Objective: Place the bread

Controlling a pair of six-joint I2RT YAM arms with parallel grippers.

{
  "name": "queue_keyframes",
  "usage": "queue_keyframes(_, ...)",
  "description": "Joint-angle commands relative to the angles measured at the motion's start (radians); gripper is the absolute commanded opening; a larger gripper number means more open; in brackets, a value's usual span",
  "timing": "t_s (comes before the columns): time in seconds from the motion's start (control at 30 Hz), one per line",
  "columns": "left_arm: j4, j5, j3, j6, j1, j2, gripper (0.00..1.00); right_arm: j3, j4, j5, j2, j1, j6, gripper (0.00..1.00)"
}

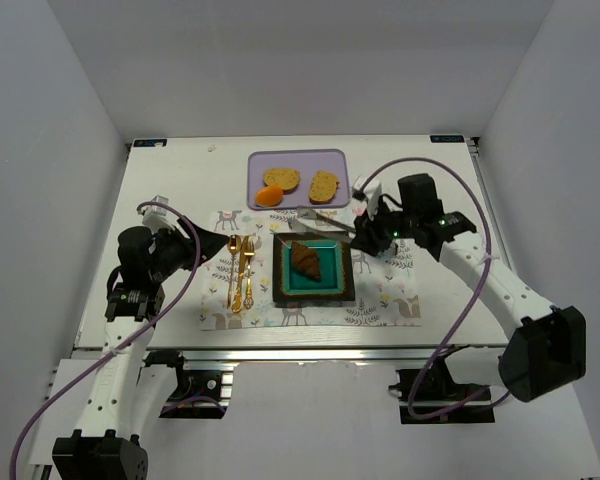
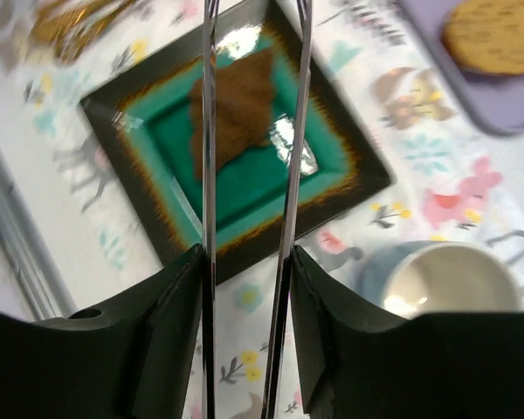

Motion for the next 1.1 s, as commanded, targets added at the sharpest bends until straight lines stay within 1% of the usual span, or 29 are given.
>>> queue_keyframes(0.0, 0.017, 0.009, 0.015, 0.003, 0.002, 0.007, 0.60, 0.129, 0.131, 0.010, 0.100, -0.078, 0.206, 0.47)
queue_keyframes(0.07, 0.017, 0.009, 0.020, 0.005, 0.002, 0.010, 0.60, 0.220, 0.134, -0.001, 0.177, -0.162, 0.284, 0.44)
queue_keyframes(0.1, 0.011, 0.009, 0.022, 0.006, 0.002, 0.010, 0.60, 0.255, 0.128, -0.005, 0.261, -0.190, 0.350, 0.42)
queue_keyframes(0.13, 0.009, 0.008, 0.023, 0.006, 0.002, 0.010, 0.60, 0.293, 0.121, -0.005, 0.302, -0.237, 0.375, 0.41)
queue_keyframes(0.17, 0.005, 0.005, 0.023, 0.009, 0.002, 0.008, 0.60, 0.359, 0.110, -0.002, 0.339, -0.258, 0.388, 0.40)
queue_keyframes(0.2, 0.003, 0.002, 0.025, 0.011, 0.002, 0.007, 0.60, 0.388, 0.107, 0.008, 0.405, -0.282, 0.398, 0.40)
queue_keyframes(0.23, 0.002, 0.002, 0.023, 0.010, 0.002, 0.005, 0.60, 0.417, 0.104, 0.021, 0.436, -0.290, 0.393, 0.40)
queue_keyframes(0.27, 0.002, -0.001, 0.022, 0.010, 0.002, 0.004, 0.60, 0.480, 0.088, 0.021, 0.496, -0.298, 0.387, 0.40)
queue_keyframes(0.33, 0.003, -0.003, 0.022, 0.006, 0.002, 0.002, 0.60, 0.534, 0.067, 0.012, 0.571, -0.316, 0.384, 0.40)
queue_keyframes(0.5, -0.003, -0.012, 0.020, 0.003, 0.002, -0.003, 0.60, 0.608, 0.050, -0.019, 0.657, -0.322, 0.372, 0.44)
queue_keyframes(0.73, -0.020, -0.017, 0.023, 0.006, 0.002, -0.001, 0.60, 0.620, 0.061, -0.033, 0.709, -0.321, 0.366, 0.47)
queue_keyframes(1.07, -0.032, -0.018, 0.032, 0.011, 0.002, 0.002, 0.60, 0.634, 0.067, -0.025, 0.775, -0.321, 0.355, 0.47)
